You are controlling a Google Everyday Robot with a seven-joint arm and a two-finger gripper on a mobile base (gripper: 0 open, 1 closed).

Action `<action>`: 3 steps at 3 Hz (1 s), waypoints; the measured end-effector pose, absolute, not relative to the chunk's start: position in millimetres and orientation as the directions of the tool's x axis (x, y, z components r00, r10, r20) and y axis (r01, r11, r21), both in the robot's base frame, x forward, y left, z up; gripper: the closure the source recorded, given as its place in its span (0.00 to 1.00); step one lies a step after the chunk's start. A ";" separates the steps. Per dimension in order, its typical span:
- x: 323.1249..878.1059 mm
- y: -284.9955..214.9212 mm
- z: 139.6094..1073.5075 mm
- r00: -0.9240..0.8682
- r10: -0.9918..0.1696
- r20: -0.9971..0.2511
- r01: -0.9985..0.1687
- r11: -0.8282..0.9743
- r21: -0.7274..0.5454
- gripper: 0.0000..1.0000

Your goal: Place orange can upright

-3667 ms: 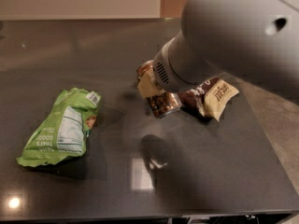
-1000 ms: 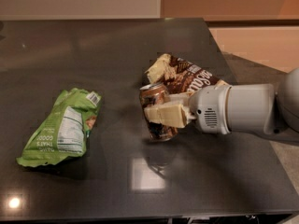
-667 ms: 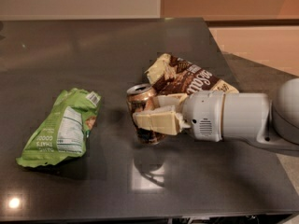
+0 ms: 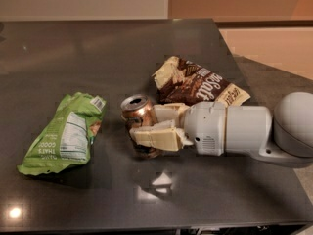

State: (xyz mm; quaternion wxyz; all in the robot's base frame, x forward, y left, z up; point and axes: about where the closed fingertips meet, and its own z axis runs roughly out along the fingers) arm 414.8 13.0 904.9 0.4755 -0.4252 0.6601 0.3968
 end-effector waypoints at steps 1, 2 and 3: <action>412.1 12.7 898.4 -0.177 -0.174 -0.969 -0.943 0.313 0.116 1.00; 412.3 9.9 894.2 -0.165 -0.141 -0.976 -0.944 0.310 0.114 1.00; 412.3 5.1 891.1 -0.137 -0.108 -0.985 -0.948 0.303 0.099 1.00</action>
Offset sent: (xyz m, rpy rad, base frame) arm -0.0021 -0.0085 -0.0141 0.0968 -0.0415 0.0061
